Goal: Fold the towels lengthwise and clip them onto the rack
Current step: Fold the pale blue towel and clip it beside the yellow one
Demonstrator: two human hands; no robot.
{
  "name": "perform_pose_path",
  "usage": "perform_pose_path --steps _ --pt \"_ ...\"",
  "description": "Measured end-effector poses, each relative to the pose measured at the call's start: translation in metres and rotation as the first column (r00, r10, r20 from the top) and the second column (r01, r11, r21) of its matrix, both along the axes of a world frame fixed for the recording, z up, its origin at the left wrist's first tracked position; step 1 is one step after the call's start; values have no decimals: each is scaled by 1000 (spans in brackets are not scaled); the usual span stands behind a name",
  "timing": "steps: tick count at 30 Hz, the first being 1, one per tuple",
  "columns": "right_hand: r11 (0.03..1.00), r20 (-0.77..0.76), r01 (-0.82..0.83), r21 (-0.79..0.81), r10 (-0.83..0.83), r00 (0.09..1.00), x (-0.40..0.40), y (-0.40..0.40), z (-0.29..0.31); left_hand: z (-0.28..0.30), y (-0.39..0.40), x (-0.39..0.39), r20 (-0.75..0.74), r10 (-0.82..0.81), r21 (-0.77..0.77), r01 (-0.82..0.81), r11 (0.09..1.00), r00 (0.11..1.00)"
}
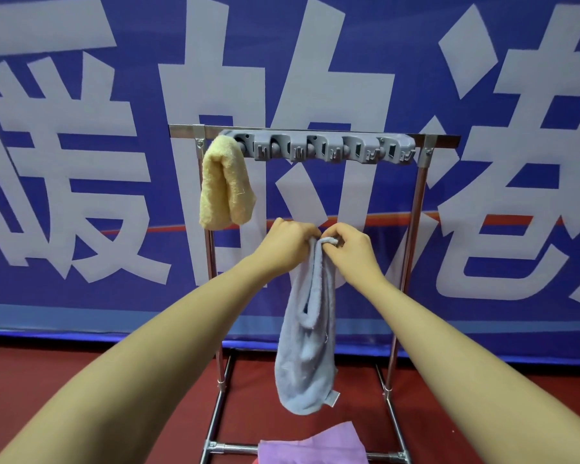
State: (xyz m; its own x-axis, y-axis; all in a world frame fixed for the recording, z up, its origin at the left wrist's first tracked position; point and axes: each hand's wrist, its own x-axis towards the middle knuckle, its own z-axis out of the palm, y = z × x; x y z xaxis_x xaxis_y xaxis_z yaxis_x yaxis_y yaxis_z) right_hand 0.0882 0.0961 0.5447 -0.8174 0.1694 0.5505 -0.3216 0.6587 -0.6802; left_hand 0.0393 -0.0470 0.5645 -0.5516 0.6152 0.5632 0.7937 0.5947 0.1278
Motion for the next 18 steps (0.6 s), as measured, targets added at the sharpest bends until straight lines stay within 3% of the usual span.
perform_pose_path --steps 7,12,15,18 --pt "994 -38 11 -107 -15 999 -1 -1 -4 -3 4 10 355 -106 89 79 993 929" --pt "989 -25 14 -147 -18 1000 -4 1 -5 -3 2 10 430 -134 119 91 989 893" --pt "994 23 43 -97 -41 999 -2 -2 -8 -8 0 7 420 -103 79 77 994 902" --pt "995 -44 73 -61 -76 996 -2 -6 -9 -14 0 10 371 -57 79 30 996 927"
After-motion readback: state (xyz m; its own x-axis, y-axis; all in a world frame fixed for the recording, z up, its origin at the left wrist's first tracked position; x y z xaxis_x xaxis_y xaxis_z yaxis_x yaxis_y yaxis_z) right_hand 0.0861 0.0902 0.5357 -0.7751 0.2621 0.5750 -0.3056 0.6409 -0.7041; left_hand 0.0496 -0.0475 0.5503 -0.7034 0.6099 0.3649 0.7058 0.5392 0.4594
